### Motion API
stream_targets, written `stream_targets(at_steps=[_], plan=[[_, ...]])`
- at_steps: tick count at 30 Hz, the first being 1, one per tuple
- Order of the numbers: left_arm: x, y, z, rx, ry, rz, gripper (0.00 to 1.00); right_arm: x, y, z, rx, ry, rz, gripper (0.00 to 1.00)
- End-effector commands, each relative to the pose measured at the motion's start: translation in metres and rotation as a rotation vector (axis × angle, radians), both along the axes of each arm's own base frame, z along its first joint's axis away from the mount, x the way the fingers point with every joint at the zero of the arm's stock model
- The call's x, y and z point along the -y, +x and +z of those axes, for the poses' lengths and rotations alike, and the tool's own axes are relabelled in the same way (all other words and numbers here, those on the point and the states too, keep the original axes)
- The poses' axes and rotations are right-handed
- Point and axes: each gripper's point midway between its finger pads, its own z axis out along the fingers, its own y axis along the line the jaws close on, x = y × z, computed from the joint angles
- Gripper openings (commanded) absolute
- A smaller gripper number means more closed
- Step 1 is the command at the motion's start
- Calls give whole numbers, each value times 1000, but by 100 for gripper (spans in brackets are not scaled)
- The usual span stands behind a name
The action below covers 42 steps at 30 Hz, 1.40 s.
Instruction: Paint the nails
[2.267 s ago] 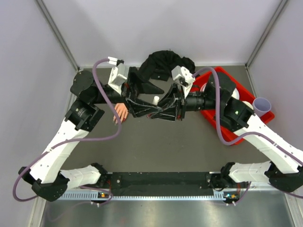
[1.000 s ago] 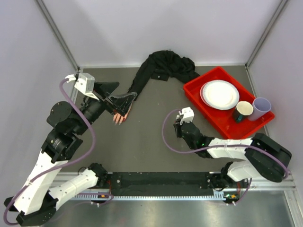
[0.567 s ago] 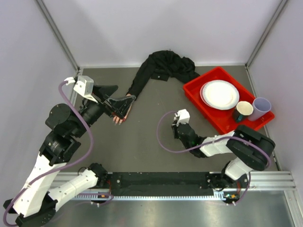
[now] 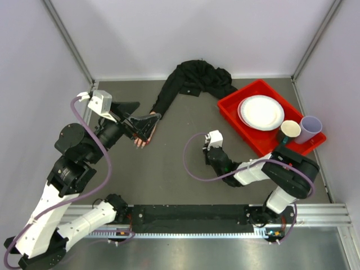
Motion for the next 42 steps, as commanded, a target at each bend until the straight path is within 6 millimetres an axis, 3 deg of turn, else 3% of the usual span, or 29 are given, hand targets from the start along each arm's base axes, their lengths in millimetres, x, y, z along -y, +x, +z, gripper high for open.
stream_targets(at_steps=[1,11,30,35,39,42], plan=[[-8,-2,7,31,2,28,99,-16,9,18,45,57,-2,8],[-10,-4,6,25,2,31,99,-19,9,14,29,41,6,15],[-9,-1,0,13,15,34,99,-24,5,25,21,46,44,41],[-8,-1,-1,11,19,31,99,-24,2,38,16,62,53,54],[-8,0,-1,12,23,34,99,-21,-2,49,8,65,61,73],[-8,1,-2,8,25,36,99,-15,-8,59,0,70,64,78]])
